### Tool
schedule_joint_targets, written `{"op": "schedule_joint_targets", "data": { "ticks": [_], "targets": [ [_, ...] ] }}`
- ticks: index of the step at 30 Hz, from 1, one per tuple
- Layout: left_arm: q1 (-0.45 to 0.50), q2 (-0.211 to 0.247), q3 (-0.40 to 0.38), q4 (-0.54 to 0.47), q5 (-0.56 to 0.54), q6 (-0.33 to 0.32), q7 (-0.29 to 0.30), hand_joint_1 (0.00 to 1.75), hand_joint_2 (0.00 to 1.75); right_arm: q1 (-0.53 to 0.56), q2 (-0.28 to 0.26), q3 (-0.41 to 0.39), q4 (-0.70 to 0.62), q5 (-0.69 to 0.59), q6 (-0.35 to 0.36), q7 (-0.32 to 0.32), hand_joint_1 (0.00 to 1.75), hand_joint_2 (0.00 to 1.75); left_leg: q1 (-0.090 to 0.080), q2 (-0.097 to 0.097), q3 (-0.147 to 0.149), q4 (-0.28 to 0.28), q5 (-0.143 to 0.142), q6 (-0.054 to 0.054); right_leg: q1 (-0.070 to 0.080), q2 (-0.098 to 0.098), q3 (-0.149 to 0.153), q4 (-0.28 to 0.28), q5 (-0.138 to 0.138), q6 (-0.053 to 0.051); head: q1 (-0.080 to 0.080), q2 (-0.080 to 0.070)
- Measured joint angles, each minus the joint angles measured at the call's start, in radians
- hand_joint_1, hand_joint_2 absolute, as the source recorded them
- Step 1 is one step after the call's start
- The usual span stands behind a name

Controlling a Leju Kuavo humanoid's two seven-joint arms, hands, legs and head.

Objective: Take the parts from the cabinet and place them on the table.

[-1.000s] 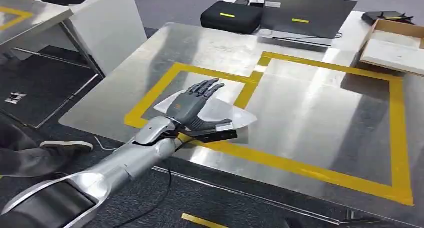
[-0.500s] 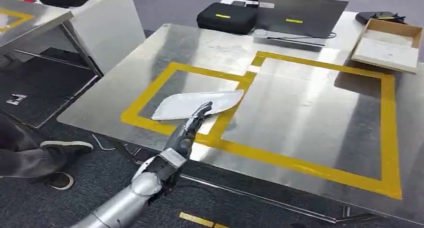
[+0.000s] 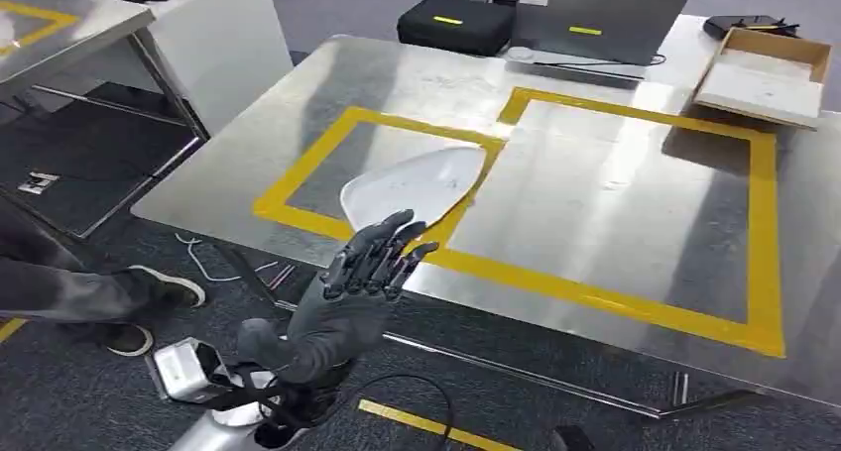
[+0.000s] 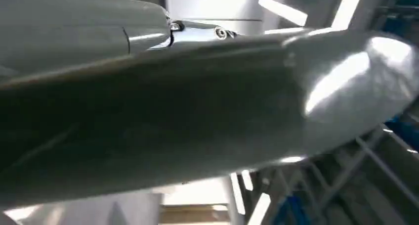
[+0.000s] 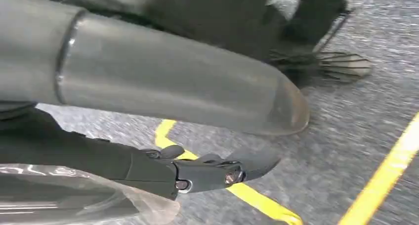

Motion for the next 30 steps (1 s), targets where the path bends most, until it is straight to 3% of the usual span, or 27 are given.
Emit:
{"op": "schedule_joint_targets", "data": {
  "ticks": [2,3,4,5,7,8,9,10,12,13,14,16,18,19,20,22,23,24,26,27,28,29,30],
  "targets": [
    [0.006,-0.002,0.004,-0.026,-0.011,-0.002,0.000,0.00,0.00,0.000,0.000,0.003,0.000,-0.001,-0.005,-0.003,0.00,0.00,0.004,0.000,0.000,-0.005,0.016,-0.011,0.005,-0.001,-0.018,0.004,0.007,-0.014,0.000,0.000],
    [0.008,-0.002,0.005,-0.035,-0.016,0.000,0.000,0.00,0.00,0.002,0.000,0.003,0.000,-0.002,-0.011,-0.008,0.00,0.00,0.004,-0.001,-0.002,-0.005,0.022,-0.018,0.003,-0.005,-0.025,-0.001,0.016,-0.028,0.001,0.000],
    [0.012,-0.001,0.006,-0.042,-0.020,0.005,0.000,0.00,0.00,0.004,0.001,0.003,0.000,-0.003,-0.020,-0.021,0.00,0.00,0.008,-0.003,-0.010,0.007,-0.012,-0.023,0.001,-0.010,-0.032,0.000,0.025,-0.039,0.000,0.000],
    [0.015,0.001,0.006,-0.046,-0.023,0.012,0.000,0.00,0.00,0.007,0.001,0.003,0.000,-0.006,-0.035,-0.038,0.00,0.00,0.009,-0.003,-0.020,0.056,-0.079,-0.028,0.002,-0.011,-0.043,0.000,0.035,-0.050,-0.004,0.000],
    [0.017,0.005,0.006,-0.048,-0.035,0.028,0.002,0.00,0.00,0.014,0.001,0.003,0.000,-0.022,-0.074,-0.080,0.00,0.00,0.009,-0.003,-0.051,0.204,-0.189,-0.034,0.006,-0.013,-0.056,0.001,0.056,-0.055,-0.005,0.000],
    [0.018,0.008,0.004,-0.049,-0.041,0.036,0.006,0.00,0.00,0.018,0.001,0.003,0.000,-0.030,-0.087,-0.095,0.00,0.00,0.010,-0.003,-0.059,0.269,-0.216,-0.034,0.008,-0.014,-0.069,0.003,0.066,-0.055,-0.006,0.000],
    [0.020,0.013,0.002,-0.049,-0.044,0.045,0.005,0.00,0.00,0.025,0.002,0.002,0.000,-0.040,-0.099,-0.114,0.00,0.00,0.009,-0.003,-0.053,0.301,-0.212,-0.033,0.010,-0.014,-0.086,0.006,0.077,-0.056,-0.006,0.000],
    [0.021,0.017,-0.001,-0.049,-0.047,0.052,0.003,0.00,0.00,0.030,0.002,0.000,0.000,-0.049,-0.106,-0.130,0.00,0.00,0.009,-0.003,-0.031,0.290,-0.191,-0.030,0.012,-0.014,-0.100,0.009,0.085,-0.056,-0.006,0.000],
    [0.021,0.026,-0.015,-0.048,-0.052,0.058,0.003,0.00,0.00,0.039,0.003,-0.009,0.000,-0.066,-0.114,-0.141,0.00,0.00,0.007,-0.003,0.074,0.144,-0.129,-0.014,0.018,-0.013,-0.128,0.018,0.099,-0.055,-0.006,0.000],
    [0.021,0.029,-0.020,-0.048,-0.052,0.059,0.003,0.00,0.00,0.042,0.005,-0.012,0.000,-0.069,-0.116,-0.142,0.00,0.00,0.003,-0.005,0.135,0.054,-0.119,-0.002,0.020,-0.011,-0.135,0.020,0.106,-0.054,-0.006,0.000],
    [0.019,0.030,-0.025,-0.048,-0.053,0.060,0.003,0.00,0.00,0.045,0.010,-0.013,0.000,-0.072,-0.118,-0.142,0.00,0.00,0.000,-0.006,0.176,-0.015,-0.145,0.012,0.024,-0.011,-0.143,0.022,0.112,-0.050,-0.005,0.000],
    [0.019,0.034,-0.032,-0.047,-0.056,0.071,0.003,0.00,0.00,0.047,0.010,-0.016,0.000,-0.071,-0.151,-0.145,0.00,0.00,-0.007,-0.007,0.173,-0.033,-0.137,0.011,0.018,-0.010,-0.149,0.021,0.130,-0.038,-0.006,0.000],
    [0.022,0.039,-0.037,-0.046,-0.060,0.088,0.003,0.00,0.00,0.053,0.013,-0.025,0.000,-0.082,-0.196,-0.157,0.00,0.00,-0.008,-0.006,0.164,-0.042,-0.118,0.020,0.016,-0.010,-0.153,0.016,0.146,-0.021,-0.005,0.000],
    [0.023,0.040,-0.037,-0.045,-0.060,0.095,0.003,0.00,0.00,0.054,0.012,-0.031,0.000,-0.089,-0.219,-0.169,0.00,0.00,-0.001,0.000,0.161,-0.051,-0.103,0.025,0.012,-0.008,-0.158,0.025,0.127,-0.018,-0.006,0.000],
    [0.026,0.040,-0.037,-0.043,-0.061,0.107,0.003,0.00,0.00,0.055,0.012,-0.038,0.000,-0.094,-0.253,-0.190,0.00,0.00,-0.001,0.000,0.145,-0.051,-0.092,0.033,0.013,-0.007,-0.175,0.053,0.073,-0.012,-0.002,0.000],
    [0.044,0.042,-0.037,-0.042,-0.061,0.128,0.003,0.00,0.00,0.056,0.010,-0.045,0.000,-0.096,-0.287,-0.226,0.00,0.00,-0.002,0.001,0.113,-0.049,-0.069,0.037,0.011,-0.007,-0.218,0.188,-0.040,-0.005,0.001,0.000],
    [0.055,0.044,-0.035,-0.040,-0.061,0.137,0.003,0.00,0.00,0.056,0.006,-0.052,0.000,-0.099,-0.304,-0.234,0.00,0.00,-0.003,0.003,0.093,-0.048,-0.055,0.037,0.011,-0.007,-0.237,0.267,-0.077,-0.002,0.001,0.000],
    [0.065,0.045,-0.035,-0.038,-0.061,0.143,0.003,0.00,0.00,0.057,0.002,-0.057,0.000,-0.105,-0.318,-0.230,0.00,0.00,-0.003,0.004,0.073,-0.046,-0.041,0.036,0.011,-0.007,-0.239,0.314,-0.075,0.002,0.002,0.000],
    [0.077,0.050,-0.034,-0.035,-0.061,0.147,0.003,0.00,0.00,0.059,-0.004,-0.069,0.000,-0.112,-0.332,-0.218,0.00,0.00,-0.001,0.004,0.037,-0.041,-0.018,0.032,0.009,-0.007,-0.191,0.290,-0.001,0.006,0.002,0.000],
    [0.082,0.050,-0.032,-0.033,-0.061,0.148,0.003,0.00,0.00,0.059,-0.008,-0.076,0.000,-0.122,-0.331,-0.219,0.00,0.00,0.001,0.004,0.017,-0.035,-0.007,0.028,0.008,-0.007,-0.139,0.226,0.039,0.007,0.001,0.000],
    [0.087,0.050,-0.029,-0.031,-0.061,0.150,0.003,0.00,0.00,0.057,-0.010,-0.084,-0.001,-0.146,-0.317,-0.232,0.00,0.00,0.002,0.002,0.000,-0.027,0.003,0.023,0.006,-0.007,-0.071,0.135,0.050,0.009,0.002,0.000],
    [0.093,0.050,-0.026,-0.030,-0.061,0.153,0.003,0.00,0.00,0.052,-0.010,-0.098,-0.002,-0.180,-0.294,-0.255,0.00,0.00,-0.002,0.001,-0.011,-0.019,0.009,0.016,0.005,-0.006,0.006,0.036,0.012,0.007,0.003,0.000],
    [0.098,0.050,-0.020,-0.030,-0.060,0.154,0.003,0.00,0.00,0.048,-0.011,-0.117,-0.003,-0.221,-0.266,-0.288,0.00,0.00,-0.005,0.003,-0.017,-0.009,0.016,0.010,0.009,-0.003,0.044,-0.032,-0.013,-0.005,0.002,0.000]
  ]
}}
